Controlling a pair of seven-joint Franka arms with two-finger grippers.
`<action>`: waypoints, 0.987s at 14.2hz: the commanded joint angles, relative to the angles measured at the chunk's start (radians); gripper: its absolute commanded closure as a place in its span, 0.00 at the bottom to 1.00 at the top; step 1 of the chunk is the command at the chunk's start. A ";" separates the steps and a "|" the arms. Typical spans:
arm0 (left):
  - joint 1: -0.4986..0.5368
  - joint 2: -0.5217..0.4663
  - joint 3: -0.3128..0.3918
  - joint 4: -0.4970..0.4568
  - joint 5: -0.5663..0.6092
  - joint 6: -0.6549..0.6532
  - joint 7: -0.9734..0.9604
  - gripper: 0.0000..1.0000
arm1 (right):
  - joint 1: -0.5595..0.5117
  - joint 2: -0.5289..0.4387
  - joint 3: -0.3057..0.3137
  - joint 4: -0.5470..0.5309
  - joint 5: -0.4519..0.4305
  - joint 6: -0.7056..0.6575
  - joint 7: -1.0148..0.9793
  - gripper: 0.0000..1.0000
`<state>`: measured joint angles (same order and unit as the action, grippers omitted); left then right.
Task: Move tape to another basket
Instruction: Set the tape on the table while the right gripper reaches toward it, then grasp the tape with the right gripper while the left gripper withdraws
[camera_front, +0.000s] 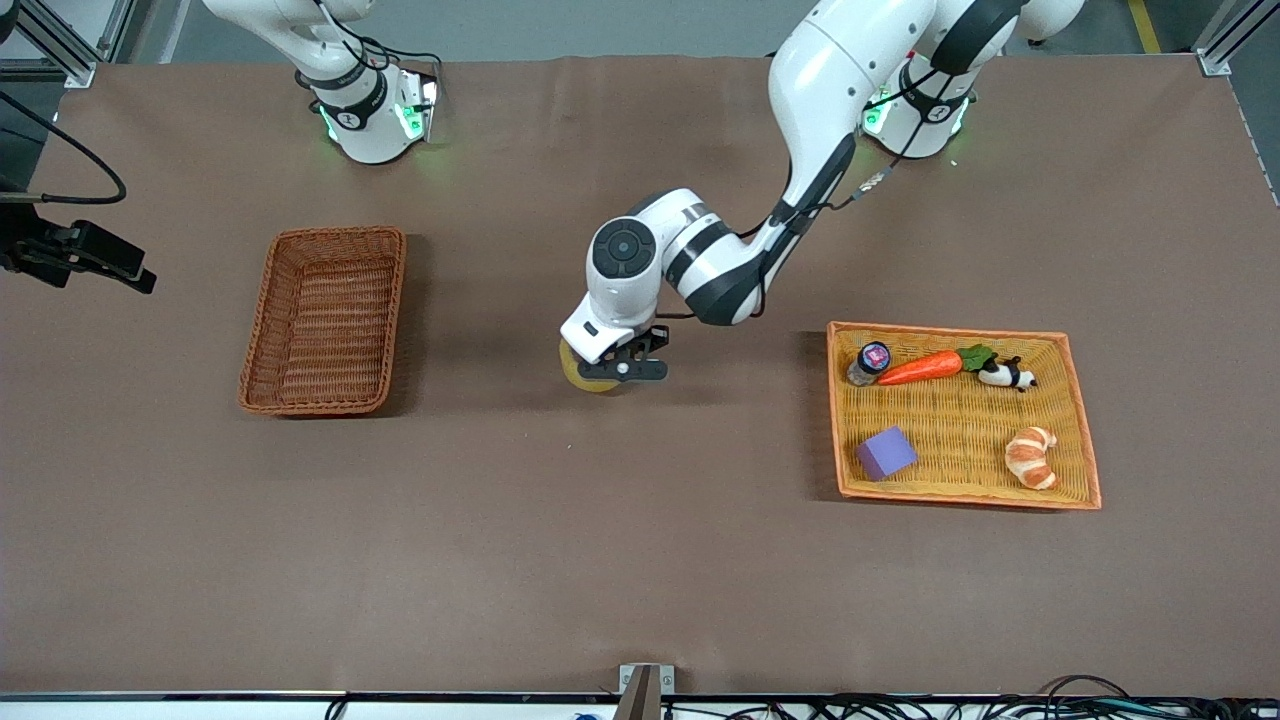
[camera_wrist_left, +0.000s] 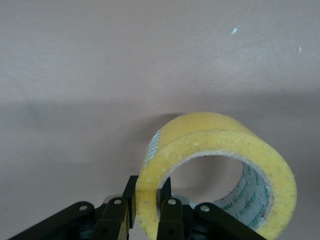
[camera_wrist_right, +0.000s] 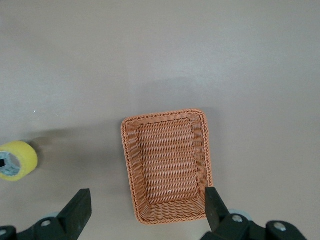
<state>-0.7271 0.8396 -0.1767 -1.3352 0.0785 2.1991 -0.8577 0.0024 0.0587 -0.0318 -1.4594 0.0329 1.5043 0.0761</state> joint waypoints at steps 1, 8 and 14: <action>-0.018 0.045 0.013 0.039 0.021 0.030 -0.010 0.43 | -0.013 -0.010 0.007 -0.010 0.018 0.002 0.002 0.00; 0.038 -0.186 0.077 0.034 0.040 -0.154 0.002 0.00 | 0.091 -0.008 0.015 -0.007 0.088 0.040 0.023 0.00; 0.317 -0.511 0.071 0.030 0.046 -0.455 0.266 0.00 | 0.407 0.188 0.013 -0.080 0.087 0.282 0.172 0.00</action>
<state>-0.4900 0.4233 -0.0932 -1.2525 0.1254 1.7922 -0.7228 0.3190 0.1402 -0.0063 -1.4993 0.1136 1.6785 0.2301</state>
